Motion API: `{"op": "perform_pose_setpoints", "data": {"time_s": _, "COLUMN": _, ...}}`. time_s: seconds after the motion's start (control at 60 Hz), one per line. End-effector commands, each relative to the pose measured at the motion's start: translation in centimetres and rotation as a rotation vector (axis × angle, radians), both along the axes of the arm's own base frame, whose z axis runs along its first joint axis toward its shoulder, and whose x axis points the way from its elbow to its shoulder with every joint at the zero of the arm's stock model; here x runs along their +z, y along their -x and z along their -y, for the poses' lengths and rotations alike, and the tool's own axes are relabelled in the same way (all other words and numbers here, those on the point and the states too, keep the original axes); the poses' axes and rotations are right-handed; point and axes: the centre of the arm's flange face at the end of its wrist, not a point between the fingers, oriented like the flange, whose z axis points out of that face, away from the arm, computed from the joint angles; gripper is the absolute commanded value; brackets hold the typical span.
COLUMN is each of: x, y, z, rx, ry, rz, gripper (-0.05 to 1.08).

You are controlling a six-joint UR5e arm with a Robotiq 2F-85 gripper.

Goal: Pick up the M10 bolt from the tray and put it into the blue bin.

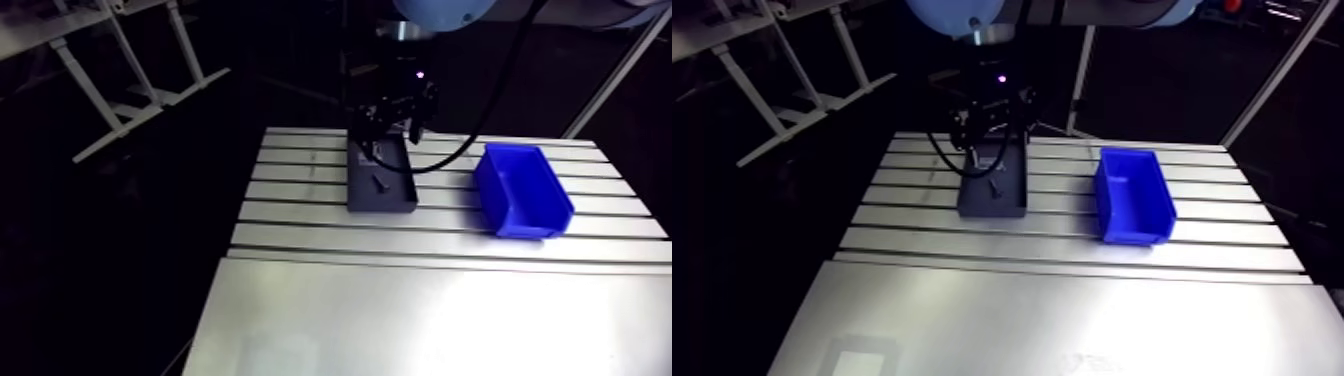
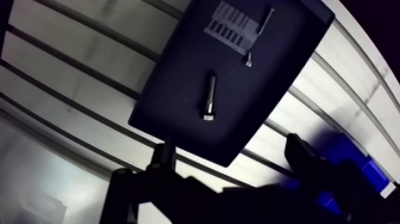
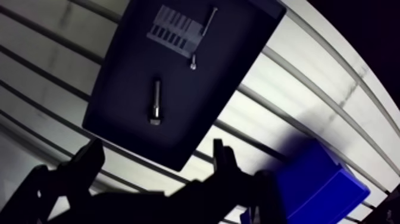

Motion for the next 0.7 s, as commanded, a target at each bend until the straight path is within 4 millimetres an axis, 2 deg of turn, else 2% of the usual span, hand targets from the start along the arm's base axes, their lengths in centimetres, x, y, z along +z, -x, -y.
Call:
{"op": "perform_pose_setpoints", "data": {"time_s": 0.017, "x": -1.8, "y": 0.2, "z": -0.1, "rx": 0.008, "ry": 0.006, "rz": 0.0, "gripper": 0.01}}
{"op": "perform_pose_setpoints", "data": {"time_s": 0.25, "x": -3.2, "y": 0.5, "z": -0.2, "rx": 0.003, "ry": 0.007, "rz": 0.014, "gripper": 0.02}}
{"op": "perform_pose_setpoints", "data": {"time_s": 0.383, "x": -4.1, "y": 0.5, "z": -0.2, "rx": 0.0, "ry": 0.006, "rz": 0.029, "gripper": 0.12}}
{"op": "perform_pose_setpoints", "data": {"time_s": 0.7, "x": -5.2, "y": 0.6, "z": 0.0, "rx": 0.001, "ry": 0.006, "rz": 0.041, "gripper": 0.28}}
